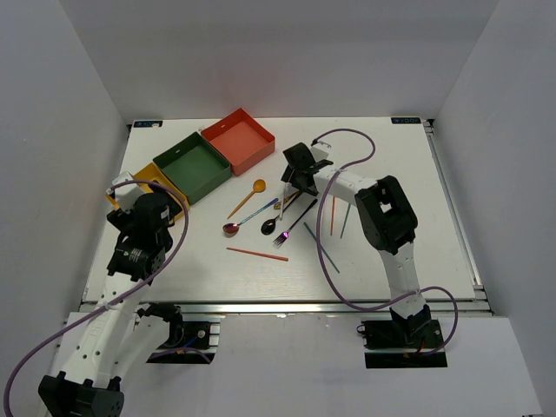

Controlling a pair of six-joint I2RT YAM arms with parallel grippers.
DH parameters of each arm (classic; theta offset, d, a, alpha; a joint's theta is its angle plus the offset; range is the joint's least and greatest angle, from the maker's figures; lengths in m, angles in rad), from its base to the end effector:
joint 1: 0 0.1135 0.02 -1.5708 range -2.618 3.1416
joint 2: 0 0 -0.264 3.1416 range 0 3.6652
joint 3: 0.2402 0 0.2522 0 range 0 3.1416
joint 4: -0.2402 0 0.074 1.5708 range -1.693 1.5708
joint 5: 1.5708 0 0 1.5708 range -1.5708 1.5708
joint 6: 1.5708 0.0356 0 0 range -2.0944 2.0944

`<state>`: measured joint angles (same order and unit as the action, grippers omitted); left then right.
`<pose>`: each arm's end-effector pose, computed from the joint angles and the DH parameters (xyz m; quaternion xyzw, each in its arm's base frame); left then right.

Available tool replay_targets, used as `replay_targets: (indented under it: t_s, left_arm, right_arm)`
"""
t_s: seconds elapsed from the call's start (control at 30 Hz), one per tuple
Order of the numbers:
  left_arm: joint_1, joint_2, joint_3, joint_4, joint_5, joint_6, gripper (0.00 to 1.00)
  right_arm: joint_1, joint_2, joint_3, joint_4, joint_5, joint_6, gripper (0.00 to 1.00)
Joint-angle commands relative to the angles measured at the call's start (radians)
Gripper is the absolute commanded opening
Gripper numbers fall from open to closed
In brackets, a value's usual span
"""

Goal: Sort the eating utensils into containers

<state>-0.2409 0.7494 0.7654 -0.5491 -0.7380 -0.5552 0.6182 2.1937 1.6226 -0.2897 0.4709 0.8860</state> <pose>0.1583 -0.0142 0.3063 -0.3034 0.7720 0.1094 0.5478 0.4017 0.2659 0.1658 0.2021 0.8928 0.0712 0.3963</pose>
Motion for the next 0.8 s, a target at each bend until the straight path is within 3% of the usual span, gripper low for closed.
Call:
replay_targets:
  t_s: [0.0, 0.33, 0.67, 0.77]
  left_arm:
    - [-0.017, -0.028, -0.011, 0.029, 0.037, 0.02, 0.98]
    - [-0.067, -0.059, -0.012, 0.031, 0.066, 0.024, 0.98]
    - [-0.123, -0.053, 0.0, 0.014, 0.095, 0.026, 0.98]
    - [-0.132, -0.044, 0.011, 0.003, 0.107, 0.028, 0.98]
  right_arm:
    - [-0.008, 0.046, 0.014, -0.054, 0.04, 0.027, 0.77]
    - [-0.025, 0.136, 0.124, -0.158, 0.063, 0.021, 0.47]
    - [-0.023, 0.287, 0.368, -0.392, 0.052, -0.042, 0.37]
    - [0.003, 0.275, 0.347, -0.413, 0.063, -0.035, 0.38]
